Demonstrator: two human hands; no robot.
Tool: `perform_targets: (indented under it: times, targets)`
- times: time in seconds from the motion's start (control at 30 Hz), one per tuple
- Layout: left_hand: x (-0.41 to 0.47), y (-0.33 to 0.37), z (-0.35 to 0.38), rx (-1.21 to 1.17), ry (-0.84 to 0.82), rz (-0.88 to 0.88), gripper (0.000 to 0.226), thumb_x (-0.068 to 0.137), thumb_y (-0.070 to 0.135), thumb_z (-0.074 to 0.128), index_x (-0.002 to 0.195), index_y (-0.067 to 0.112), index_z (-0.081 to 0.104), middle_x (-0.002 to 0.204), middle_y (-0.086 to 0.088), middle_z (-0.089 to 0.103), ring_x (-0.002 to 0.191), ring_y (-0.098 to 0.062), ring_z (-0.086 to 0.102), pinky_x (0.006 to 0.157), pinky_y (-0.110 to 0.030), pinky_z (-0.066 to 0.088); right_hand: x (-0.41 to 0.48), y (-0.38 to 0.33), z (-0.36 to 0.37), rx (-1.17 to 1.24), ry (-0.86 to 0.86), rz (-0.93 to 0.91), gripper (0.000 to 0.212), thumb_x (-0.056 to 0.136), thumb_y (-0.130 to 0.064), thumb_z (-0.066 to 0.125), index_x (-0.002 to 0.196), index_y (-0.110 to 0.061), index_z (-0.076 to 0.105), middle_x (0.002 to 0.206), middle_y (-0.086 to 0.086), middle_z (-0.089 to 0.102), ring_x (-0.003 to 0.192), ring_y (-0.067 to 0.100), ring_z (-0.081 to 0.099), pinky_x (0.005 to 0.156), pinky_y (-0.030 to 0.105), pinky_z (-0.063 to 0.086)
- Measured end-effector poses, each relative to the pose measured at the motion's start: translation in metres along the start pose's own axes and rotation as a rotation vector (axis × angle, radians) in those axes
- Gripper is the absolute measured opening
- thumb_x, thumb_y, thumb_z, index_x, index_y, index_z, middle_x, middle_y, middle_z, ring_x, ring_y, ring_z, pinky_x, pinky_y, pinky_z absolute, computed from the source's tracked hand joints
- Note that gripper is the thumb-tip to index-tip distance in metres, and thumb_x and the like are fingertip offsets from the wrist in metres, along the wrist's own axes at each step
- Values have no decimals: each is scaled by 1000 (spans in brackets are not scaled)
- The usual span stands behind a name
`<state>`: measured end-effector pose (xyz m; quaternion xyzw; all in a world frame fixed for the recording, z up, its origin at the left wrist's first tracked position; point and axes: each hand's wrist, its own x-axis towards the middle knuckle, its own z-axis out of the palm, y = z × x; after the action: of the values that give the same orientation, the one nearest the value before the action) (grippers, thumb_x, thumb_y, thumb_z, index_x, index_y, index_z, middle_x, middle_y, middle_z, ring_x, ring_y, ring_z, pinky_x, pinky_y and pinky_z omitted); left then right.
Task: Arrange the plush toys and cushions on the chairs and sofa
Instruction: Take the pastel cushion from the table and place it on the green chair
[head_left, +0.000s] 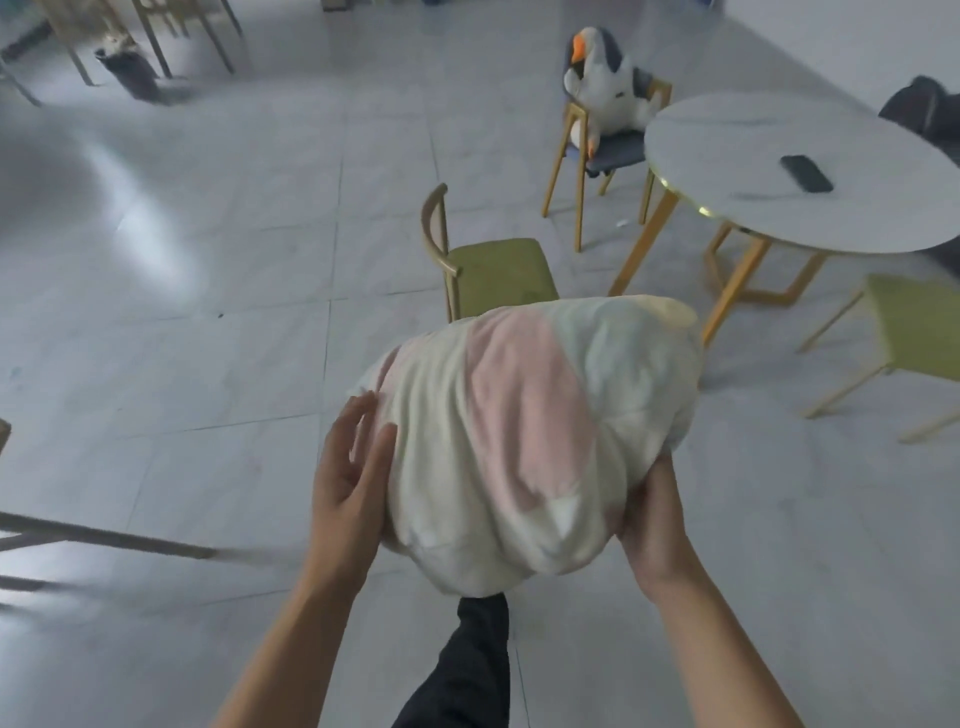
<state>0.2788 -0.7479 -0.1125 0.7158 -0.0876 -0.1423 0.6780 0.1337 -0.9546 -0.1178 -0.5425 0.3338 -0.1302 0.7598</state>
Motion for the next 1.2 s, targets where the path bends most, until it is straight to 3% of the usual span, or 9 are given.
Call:
perform_targets:
  times: [0.17,0.3,0.47,0.57,0.7,0.87,0.97,1.1,1.2]
  targets:
    - [140,4,65,45,-114,85,58,87,58,59,140,34,57,155,13,48,146,-1,41,121,-47,36,131,-59,-8,4,58,-81,101,52,-100,60,134,-41,60,129,-12,73,122,9,67,99,39,49]
    - [245,40,117,129,-267,139,68,75,63,66,139,46,51,156,18,40,146,4,35,121,-40,36,227,-125,-12,-129,78,-172,101,66,-99,49,148,-40,50,140,-11,66,128,15,63,105,48,51]
    - [345,57,188,414,-446,155,118,54,61,93,154,40,34,152,21,42,143,-6,39,115,-36,39,331,-170,-22,-214,66,-255,93,78,-94,44,158,-49,29,159,-22,43,146,7,44,118,49,40]
    - [400,50,230,384,-337,48,79,73,43,89,141,48,50,121,31,64,119,-1,60,99,-30,50,400,-177,-38,-189,74,-207,97,75,-94,48,159,-49,27,161,-22,41,147,6,42,122,53,35]
    - [471,32,273,201,-177,-39,36,83,27,73,104,56,69,102,16,78,100,-6,72,91,-46,60,503,-178,-58,-222,32,-170,81,87,-81,48,159,-51,25,162,-24,37,150,6,37,123,51,32]
    - [567,22,331,8,93,-216,32,93,5,71,109,32,77,105,1,79,105,-21,74,94,-45,59,649,-183,-80,-196,10,45,94,70,-88,56,153,-55,25,144,-47,34,148,-3,33,123,41,32]
    - [621,14,355,-55,176,-296,31,95,4,67,108,31,77,106,-2,78,105,-26,74,91,-45,59,720,-178,-81,-262,-120,258,121,61,-94,55,162,-49,5,155,-27,27,150,8,29,125,45,27]
    - [692,-17,368,-92,297,-404,27,89,17,73,109,35,75,113,-4,76,113,-36,70,94,-58,57,808,-163,-56,-276,-325,310,82,82,-76,64,152,-55,26,150,-26,47,136,1,50,104,24,43]
    - [726,-56,361,-65,374,-491,26,93,19,75,104,42,73,108,1,76,110,-38,71,83,-69,57,862,-136,-30,-360,-311,238,67,91,-59,67,150,-51,36,149,-25,51,135,-7,50,111,18,40]
